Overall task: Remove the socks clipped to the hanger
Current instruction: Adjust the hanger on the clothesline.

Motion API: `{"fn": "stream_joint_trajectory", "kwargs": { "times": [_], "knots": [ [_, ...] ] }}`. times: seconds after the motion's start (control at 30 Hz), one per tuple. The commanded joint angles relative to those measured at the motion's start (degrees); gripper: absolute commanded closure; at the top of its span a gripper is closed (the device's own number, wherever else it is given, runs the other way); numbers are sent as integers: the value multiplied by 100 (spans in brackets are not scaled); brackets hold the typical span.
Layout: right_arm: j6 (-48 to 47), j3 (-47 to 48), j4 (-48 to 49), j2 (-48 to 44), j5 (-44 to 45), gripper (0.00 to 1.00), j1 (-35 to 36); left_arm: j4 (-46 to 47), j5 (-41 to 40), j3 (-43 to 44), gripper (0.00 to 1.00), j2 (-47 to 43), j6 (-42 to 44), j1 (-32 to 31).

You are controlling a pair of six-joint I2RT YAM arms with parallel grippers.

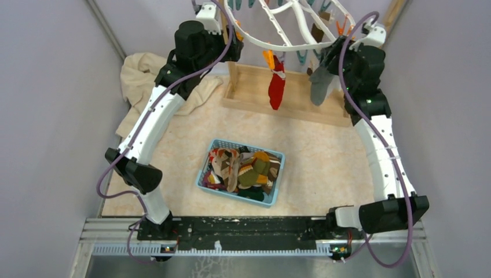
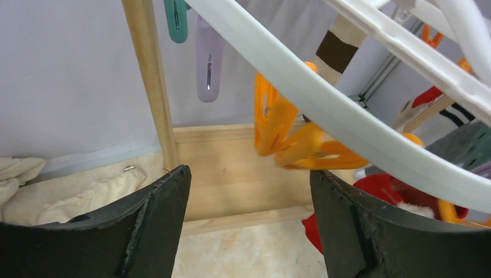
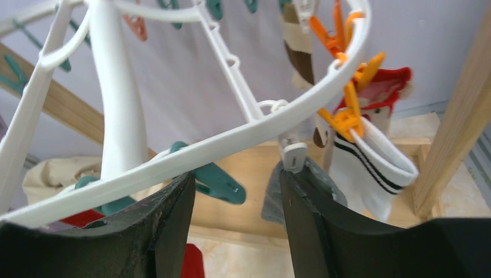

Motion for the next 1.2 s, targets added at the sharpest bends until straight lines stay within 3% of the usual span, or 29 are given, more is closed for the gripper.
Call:
{"fn": "stream_joint_trajectory", "kwargs": {
  "times": [0.0,0.3,0.67,1.0,1.17],
  "knots": [
    [774,558,211,127,-636,42,-541,-7,74,-196,19,-296,2,38],
    [1456,608,493,453,-1110,44,-1088,114,73,-1011,19,-923,-92,43],
    [1362,349,1006,506,-1777,54,-1089,104,124,-1137,18,-1005,-117,41],
    [1222,71,1207,207,-2130,56,-1054,125,156,-1263,18,-1086,-179,38],
    [909,-2,1096,47,-1974,57,-712,122,151,-1331,18,-1146,-197,38]
  ]
}}
